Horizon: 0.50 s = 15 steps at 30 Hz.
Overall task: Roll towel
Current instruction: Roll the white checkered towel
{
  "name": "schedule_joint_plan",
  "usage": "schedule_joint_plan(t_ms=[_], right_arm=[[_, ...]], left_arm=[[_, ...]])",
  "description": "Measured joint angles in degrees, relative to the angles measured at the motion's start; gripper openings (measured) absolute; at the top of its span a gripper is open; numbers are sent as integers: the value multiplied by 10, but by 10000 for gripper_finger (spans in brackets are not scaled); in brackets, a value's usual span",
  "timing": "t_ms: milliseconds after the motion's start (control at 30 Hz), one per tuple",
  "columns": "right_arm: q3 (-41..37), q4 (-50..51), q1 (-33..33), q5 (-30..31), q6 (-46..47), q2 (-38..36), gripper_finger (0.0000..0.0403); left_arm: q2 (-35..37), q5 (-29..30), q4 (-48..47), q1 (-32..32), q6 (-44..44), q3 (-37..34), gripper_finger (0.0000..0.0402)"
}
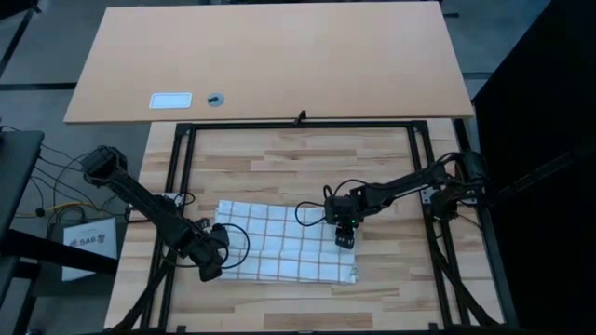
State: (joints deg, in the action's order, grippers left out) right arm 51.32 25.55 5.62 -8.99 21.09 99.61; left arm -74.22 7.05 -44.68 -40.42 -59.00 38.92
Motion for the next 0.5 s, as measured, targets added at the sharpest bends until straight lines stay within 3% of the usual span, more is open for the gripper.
schedule_joint_plan(t_ms=[267,500], right_arm=[[59,78,1,-5,-76,5,182],[172,253,43,-6,-138,3,182]], left_arm=[[0,-7,-67,9,82,61,113],[0,-7,-181,13,136,125,128]])
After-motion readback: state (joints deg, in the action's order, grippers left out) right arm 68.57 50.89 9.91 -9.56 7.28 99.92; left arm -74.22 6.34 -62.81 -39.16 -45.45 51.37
